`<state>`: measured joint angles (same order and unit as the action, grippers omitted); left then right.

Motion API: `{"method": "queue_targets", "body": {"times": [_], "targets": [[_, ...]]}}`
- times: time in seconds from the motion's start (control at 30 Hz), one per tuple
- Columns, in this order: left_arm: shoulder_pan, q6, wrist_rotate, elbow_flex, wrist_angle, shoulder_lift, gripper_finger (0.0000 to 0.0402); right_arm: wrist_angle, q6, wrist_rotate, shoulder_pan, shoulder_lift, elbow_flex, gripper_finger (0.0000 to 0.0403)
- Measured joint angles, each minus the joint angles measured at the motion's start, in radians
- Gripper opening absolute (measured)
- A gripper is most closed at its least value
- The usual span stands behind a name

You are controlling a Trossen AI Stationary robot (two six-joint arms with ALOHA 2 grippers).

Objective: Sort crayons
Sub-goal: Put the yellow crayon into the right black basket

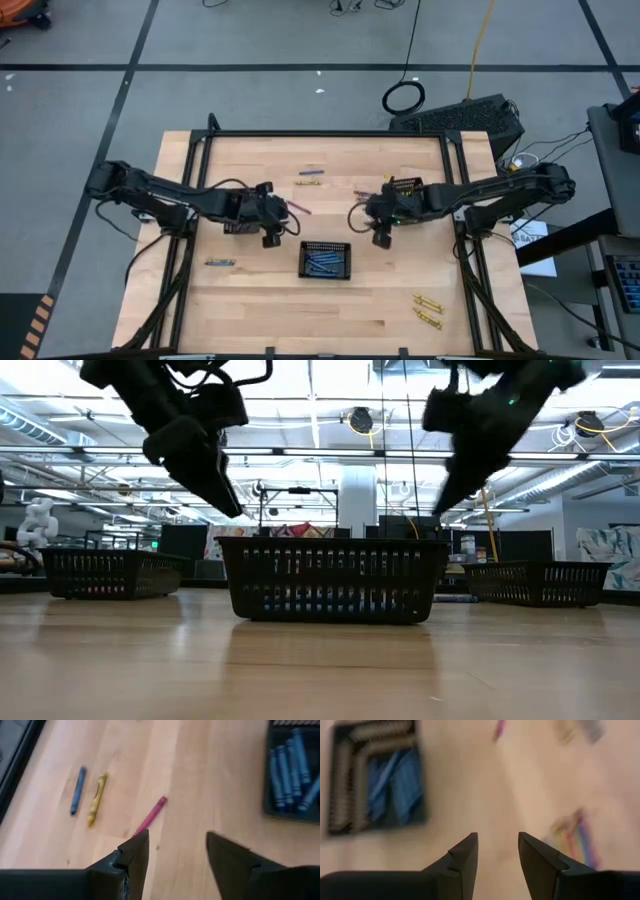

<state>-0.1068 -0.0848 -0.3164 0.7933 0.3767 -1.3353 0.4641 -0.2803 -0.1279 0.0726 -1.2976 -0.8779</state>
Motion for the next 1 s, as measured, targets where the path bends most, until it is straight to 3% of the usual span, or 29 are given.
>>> {"method": "queue_targets", "body": {"times": [0.2,0.4,0.67,0.8,1.0], "targets": [[-0.026,-0.113,-0.125,-0.054,-0.039,-0.003,0.019,0.163,-0.252,0.132,0.099,0.001,-0.045,0.0125],[-0.069,-0.087,-0.154,-0.085,-0.108,-0.004,0.019,0.262,-0.563,0.185,0.274,0.0,-0.026,0.0125],[-0.091,0.134,-0.16,-0.085,-0.253,-0.004,0.019,0.354,-1.07,0.184,0.51,-0.002,-0.026,0.0125],[-0.056,0.239,-0.16,-0.085,-0.311,-0.004,0.019,0.31,-1.15,0.178,0.633,-0.039,-0.026,0.0125],[0.002,0.259,-0.16,-0.085,-0.325,-0.003,0.019,0.254,-1.182,0.182,0.775,-0.157,-0.026,0.0125]]}}
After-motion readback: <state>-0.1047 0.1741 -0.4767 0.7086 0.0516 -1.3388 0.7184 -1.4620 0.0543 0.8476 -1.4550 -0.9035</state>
